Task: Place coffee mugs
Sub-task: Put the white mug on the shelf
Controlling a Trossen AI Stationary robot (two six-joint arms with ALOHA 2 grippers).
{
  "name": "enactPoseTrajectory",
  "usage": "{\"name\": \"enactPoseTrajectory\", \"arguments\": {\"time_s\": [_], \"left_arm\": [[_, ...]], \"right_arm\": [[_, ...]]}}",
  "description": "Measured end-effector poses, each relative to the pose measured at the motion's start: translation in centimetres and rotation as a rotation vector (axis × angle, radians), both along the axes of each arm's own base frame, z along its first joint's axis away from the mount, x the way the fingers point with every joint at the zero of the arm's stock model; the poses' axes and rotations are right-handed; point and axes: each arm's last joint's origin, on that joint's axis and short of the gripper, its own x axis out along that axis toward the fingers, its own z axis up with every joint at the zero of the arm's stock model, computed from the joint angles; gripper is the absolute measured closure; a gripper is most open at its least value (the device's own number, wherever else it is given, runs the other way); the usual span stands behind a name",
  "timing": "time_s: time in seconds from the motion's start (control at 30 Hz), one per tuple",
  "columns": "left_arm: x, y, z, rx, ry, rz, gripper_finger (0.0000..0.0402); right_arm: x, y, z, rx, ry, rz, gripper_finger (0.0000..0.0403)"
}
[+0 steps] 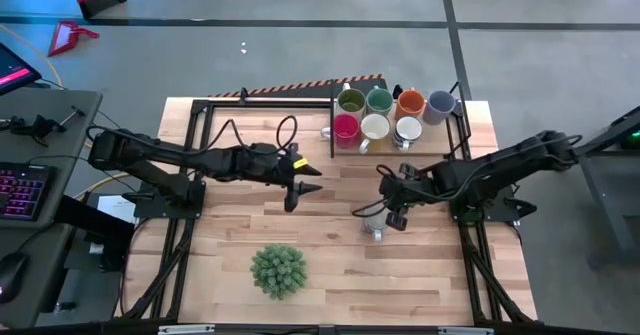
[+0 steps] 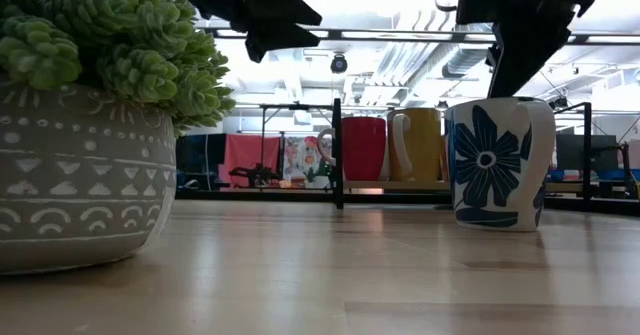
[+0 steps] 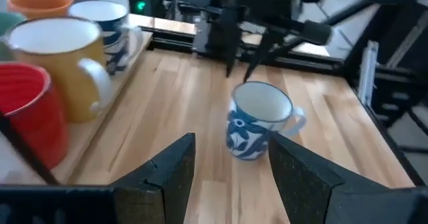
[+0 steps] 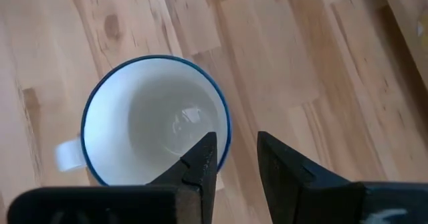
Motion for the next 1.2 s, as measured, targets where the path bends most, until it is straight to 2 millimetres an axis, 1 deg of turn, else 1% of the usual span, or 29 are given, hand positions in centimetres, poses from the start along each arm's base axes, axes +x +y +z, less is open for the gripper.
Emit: {"name": "enactPoseTrajectory", "arguments": {"time_s": [0.13,0.23,0.4,0.57,0.67,0.8,0.9,1.03,1.2], "left_arm": [[0.0,-0.7,0.1,0.052,-0.003,-0.057,0.0222],[-0.5,-0.9,0.5,0.08,-0.024,-0.066,0.0222],[-2.8,-0.8,0.1,0.05,-0.032,-0.039,0.0222],[-4.6,-0.7,0.8,0.043,-0.081,-0.035,0.0222],[-5.0,-0.8,1.3,0.058,-0.105,-0.041,0.0222],[-5.0,-0.9,1.2,0.066,-0.104,-0.047,0.0222],[-5.0,-0.9,1.2,0.06,-0.104,-0.045,0.0222],[-5.0,-0.9,1.2,0.06,-0.104,-0.045,0.0222],[-5.0,-0.9,1.2,0.06,-0.104,-0.045,0.0222]], "right_arm": [[0.3,0.1,-0.4,0.002,0.011,-0.017,0.0318],[0.4,0.2,-0.4,0.021,0.004,-0.035,0.0318],[0.7,0.4,-0.3,0.069,-0.026,-0.044,0.0318],[0.8,0.3,-0.2,0.057,-0.039,-0.047,0.0318],[0.8,0.3,-0.2,0.036,-0.043,-0.052,0.0318],[0.8,0.2,-0.2,0.016,-0.046,-0.061,0.0318],[1.1,0.3,-0.8,0.015,-0.017,-0.056,0.0318],[1.9,0.6,-2.3,0.008,0.053,-0.037,0.0318],[2.9,0.8,-3.9,0.002,0.097,-0.042,0.0318]]}}
